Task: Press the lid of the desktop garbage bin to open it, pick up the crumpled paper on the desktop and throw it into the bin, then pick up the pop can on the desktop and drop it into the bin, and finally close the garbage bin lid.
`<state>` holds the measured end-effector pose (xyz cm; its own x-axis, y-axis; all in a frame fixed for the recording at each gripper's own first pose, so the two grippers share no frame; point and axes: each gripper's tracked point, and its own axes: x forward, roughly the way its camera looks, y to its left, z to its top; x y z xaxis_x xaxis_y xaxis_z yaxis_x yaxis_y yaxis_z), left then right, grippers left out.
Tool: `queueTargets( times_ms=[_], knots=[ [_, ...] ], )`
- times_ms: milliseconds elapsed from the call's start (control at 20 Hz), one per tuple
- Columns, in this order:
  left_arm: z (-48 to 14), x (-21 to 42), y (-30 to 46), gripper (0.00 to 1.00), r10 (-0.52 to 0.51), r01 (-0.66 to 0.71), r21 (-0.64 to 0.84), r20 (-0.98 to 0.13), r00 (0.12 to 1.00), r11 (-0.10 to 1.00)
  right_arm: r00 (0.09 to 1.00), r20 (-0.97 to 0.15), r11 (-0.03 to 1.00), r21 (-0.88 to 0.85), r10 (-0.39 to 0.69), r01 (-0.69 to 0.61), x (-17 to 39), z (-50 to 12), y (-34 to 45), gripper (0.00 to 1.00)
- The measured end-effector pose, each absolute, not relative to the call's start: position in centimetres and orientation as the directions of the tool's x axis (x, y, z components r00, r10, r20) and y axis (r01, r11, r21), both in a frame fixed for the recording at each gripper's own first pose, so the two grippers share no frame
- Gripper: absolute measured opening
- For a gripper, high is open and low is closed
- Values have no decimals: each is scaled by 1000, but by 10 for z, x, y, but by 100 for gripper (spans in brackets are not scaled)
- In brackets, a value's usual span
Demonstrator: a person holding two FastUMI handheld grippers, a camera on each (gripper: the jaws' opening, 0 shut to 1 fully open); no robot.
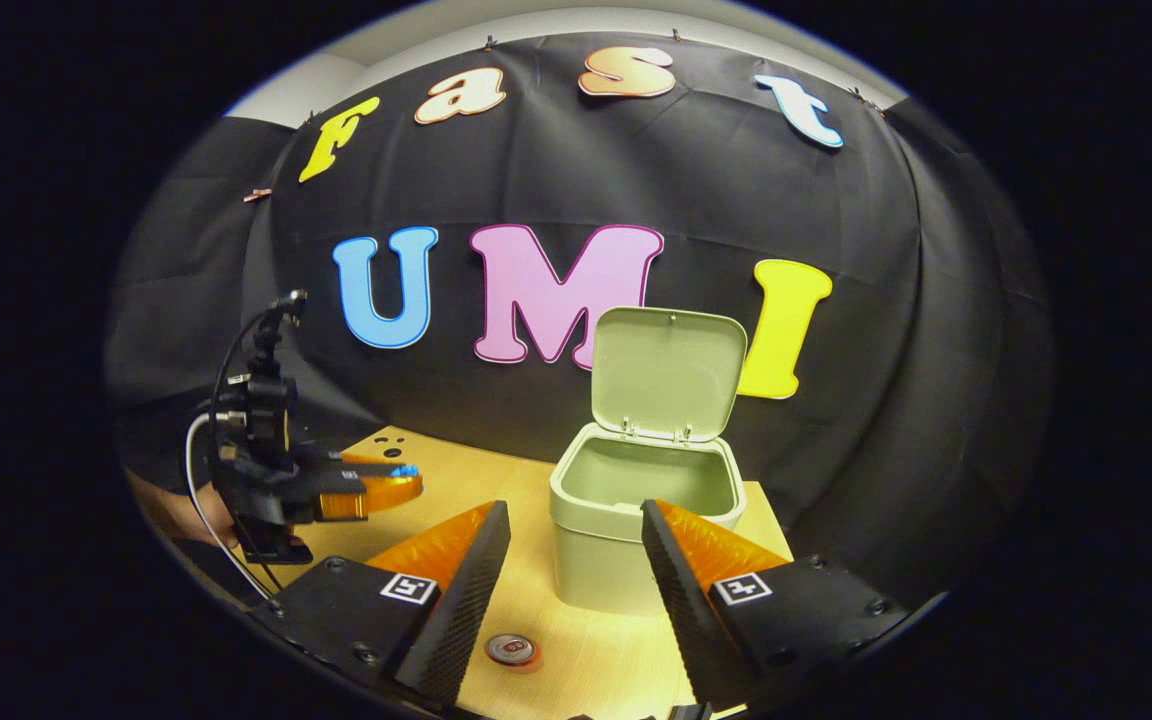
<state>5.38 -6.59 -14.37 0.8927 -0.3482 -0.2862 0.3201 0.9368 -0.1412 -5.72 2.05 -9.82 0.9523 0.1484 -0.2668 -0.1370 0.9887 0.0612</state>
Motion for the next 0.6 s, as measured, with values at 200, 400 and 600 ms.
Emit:
queueTargets(
  times_ms=[200,400,600],
  knots=[
    [-109,70,-75,43,-362,340,-137,-211,908,931,940,-294,984,92,174,-153,-66,-116,34,85],
    [-79,89,-95,43,-399,378,-157,-143,906,913,924,-327,979,102,199,-175,-76,-135,50,85],
    [-57,105,-121,43,-440,426,-137,-97,893,894,914,-350,977,114,208,-178,-78,-146,53,85]
  ],
)
